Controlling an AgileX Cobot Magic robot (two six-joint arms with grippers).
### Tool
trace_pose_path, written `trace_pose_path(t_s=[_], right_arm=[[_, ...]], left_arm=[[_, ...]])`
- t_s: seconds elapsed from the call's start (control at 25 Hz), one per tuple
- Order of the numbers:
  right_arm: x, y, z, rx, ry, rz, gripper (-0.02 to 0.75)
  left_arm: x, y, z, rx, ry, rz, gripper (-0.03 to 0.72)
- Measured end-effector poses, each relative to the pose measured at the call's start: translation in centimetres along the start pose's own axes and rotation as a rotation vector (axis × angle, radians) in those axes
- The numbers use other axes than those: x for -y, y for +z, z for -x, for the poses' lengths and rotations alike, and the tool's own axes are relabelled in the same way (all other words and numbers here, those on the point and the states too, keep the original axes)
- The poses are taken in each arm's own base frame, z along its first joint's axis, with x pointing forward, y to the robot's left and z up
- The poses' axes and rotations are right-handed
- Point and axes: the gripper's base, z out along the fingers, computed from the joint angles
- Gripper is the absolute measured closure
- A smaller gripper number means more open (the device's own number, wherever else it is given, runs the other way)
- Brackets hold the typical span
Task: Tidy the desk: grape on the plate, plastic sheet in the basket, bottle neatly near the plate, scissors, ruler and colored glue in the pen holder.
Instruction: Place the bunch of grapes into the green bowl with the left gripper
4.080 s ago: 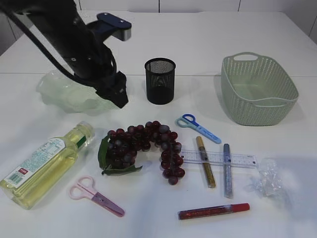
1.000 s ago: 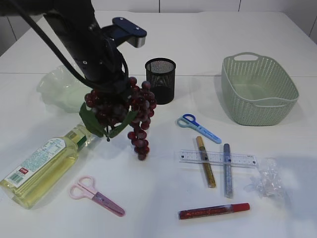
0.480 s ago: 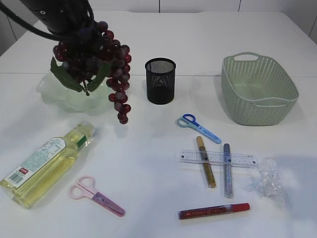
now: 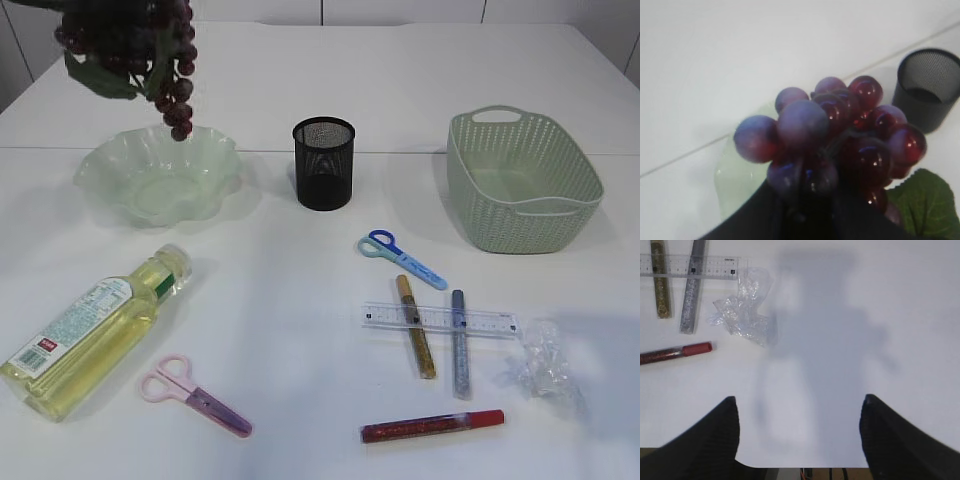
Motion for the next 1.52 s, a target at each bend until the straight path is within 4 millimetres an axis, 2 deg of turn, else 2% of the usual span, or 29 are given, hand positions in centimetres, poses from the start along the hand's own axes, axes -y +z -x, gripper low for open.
trace_pose_path(t_s=[0.12,0.28,0.56,0.88,1.04,1.28,1.36,1.52], right_arm=[[0.0,0.0,0.1,0.008,0.0,0.0,0.155],[0.0,0.0,0.2,0.023,0.001,0.003,0.155],[0.0,0.0,0.3,0.029,0.001,0.003,0.155],[-0.1,0.0,0.3,0.029,0.003,0.007,0.155],[-0.1,0.0,0.3,0.03,0.003,0.008,0.155],[-0.1,0.0,0.3,0.03,0.003,0.008,0.155],[-0.1,0.0,0.3,0.03,0.003,0.008,0.155],[-0.1,0.0,0.3,0.03,0.004,0.01,0.155]], left_arm=[[-1.1,0.6,0.6,0.098,-0.023,0.031,0.566],[-2.3,2.8,-0.1,0.125,-0.056,0.056,0.566],[-3.2,7.8,-2.1,0.151,-0.072,0.076,0.566],[-2.6,12.8,-5.6,0.064,-0.074,0.056,0.561],[-2.4,13.5,-6.3,0.035,-0.086,0.048,0.477],[-2.3,13.5,-6.6,-0.001,-0.089,0.043,0.238],[-2.3,13.5,-6.8,-0.017,-0.091,0.041,0.183],[-2.3,12.4,-6.4,-0.055,-0.127,0.027,0.149]])
